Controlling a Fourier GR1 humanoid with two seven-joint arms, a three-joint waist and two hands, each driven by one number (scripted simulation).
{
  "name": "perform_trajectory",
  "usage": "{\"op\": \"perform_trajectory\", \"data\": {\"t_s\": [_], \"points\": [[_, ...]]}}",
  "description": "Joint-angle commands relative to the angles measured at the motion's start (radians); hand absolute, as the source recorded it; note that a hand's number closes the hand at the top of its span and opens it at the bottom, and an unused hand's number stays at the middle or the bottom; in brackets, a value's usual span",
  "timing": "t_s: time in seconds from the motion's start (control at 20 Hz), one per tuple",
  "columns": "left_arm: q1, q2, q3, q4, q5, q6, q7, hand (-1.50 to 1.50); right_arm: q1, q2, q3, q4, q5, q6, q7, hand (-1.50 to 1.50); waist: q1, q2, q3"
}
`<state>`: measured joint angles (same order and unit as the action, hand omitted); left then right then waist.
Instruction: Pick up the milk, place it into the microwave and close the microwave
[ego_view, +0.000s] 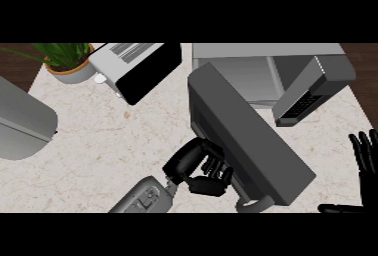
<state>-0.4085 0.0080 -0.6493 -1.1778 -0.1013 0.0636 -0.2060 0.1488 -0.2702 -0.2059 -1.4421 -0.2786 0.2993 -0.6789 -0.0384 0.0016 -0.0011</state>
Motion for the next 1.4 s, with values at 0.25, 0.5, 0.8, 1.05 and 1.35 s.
{"op": "perform_trajectory", "data": {"t_s": [0.25,0.5,0.8,1.05,1.35], "points": [[-0.211,-0.008,-0.285,0.238,0.258,0.163,0.058,1.50,-0.011,-0.033,0.033,-0.139,-0.072,0.084,0.099,-1.50,-0.066,0.013,-0.002],[-0.270,-0.008,-0.270,0.205,0.400,0.222,0.007,-1.50,-0.110,-0.072,0.048,-0.147,-0.101,0.123,0.145,-1.50,-0.114,0.031,-0.004],[-0.366,-0.008,-0.232,0.195,0.517,0.258,-0.074,1.50,-0.133,-0.089,0.073,-0.200,-0.151,0.176,0.178,-1.50,-0.184,0.044,-0.006],[-0.443,-0.008,-0.217,0.238,0.578,0.297,-0.091,1.50,-0.172,-0.108,0.091,-0.241,-0.168,0.193,0.212,-1.50,-0.233,0.053,-0.005],[-0.534,-0.008,-0.187,0.302,0.648,0.313,-0.100,1.50,-0.179,-0.144,0.066,-0.257,-0.222,0.219,0.237,-1.50,-0.299,0.062,-0.002]]}}
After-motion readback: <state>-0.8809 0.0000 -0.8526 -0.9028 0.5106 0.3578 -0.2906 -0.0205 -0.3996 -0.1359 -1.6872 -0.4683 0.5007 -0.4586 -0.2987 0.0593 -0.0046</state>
